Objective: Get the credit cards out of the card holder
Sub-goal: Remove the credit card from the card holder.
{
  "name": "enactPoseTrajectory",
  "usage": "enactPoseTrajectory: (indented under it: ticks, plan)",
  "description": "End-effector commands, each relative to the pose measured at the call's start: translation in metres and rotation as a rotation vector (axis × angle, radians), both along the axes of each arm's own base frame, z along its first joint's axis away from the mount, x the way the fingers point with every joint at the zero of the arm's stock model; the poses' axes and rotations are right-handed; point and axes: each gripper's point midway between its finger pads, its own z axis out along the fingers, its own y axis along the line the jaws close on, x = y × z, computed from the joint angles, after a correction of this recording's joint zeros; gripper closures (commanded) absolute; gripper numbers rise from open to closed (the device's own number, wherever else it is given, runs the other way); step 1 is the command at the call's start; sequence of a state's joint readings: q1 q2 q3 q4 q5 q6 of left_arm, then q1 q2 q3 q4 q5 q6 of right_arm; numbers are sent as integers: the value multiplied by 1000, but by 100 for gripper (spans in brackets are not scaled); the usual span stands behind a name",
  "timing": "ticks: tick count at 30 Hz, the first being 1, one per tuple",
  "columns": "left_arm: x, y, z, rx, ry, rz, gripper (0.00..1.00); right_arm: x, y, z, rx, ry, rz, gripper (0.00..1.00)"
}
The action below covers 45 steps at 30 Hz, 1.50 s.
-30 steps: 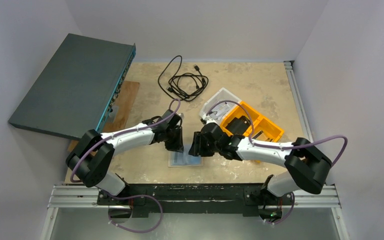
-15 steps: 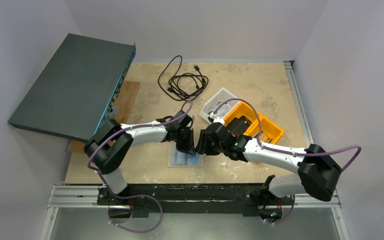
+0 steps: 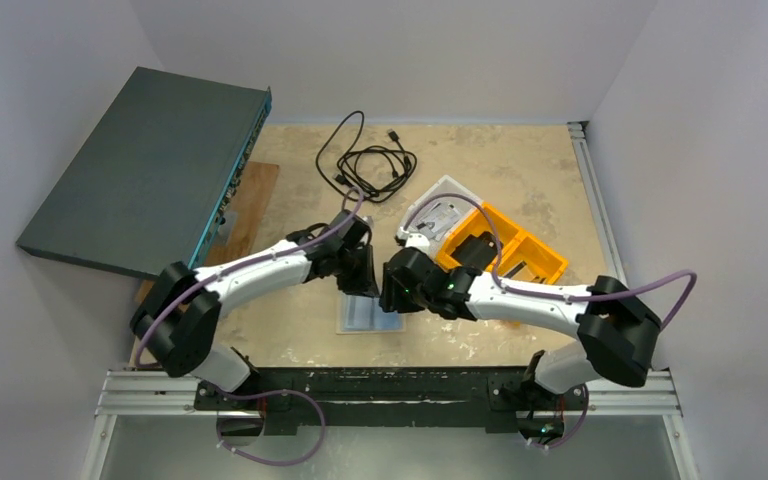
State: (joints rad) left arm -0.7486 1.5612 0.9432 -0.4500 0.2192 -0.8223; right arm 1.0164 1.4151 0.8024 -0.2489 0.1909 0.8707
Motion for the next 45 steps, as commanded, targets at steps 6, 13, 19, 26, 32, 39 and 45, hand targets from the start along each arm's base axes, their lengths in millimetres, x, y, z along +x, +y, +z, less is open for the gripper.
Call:
enactPoseTrajectory:
  ticks: [6,13,19,26,32,39,45]
  plan:
    - [17,91,27,165,-117,160,76,10,52,11,-90,-71,80,53]
    - [13,116,25,170,-114,211,74,12,69,-15,-150,-16,120,50]
    - [8,113,21,139,-101,201,74,9,72,-33,-178,16,141,54]
    - [3,101,12,95,-64,159,76,1,61,-55,-183,69,134,74]
    - [-1,85,2,34,-23,105,79,-2,50,-64,-118,116,123,88]
    - [-5,60,-10,-19,18,49,79,-6,48,-69,-45,150,145,89]
    - [-10,52,-28,0,56,26,79,-5,44,-74,-10,172,143,90]
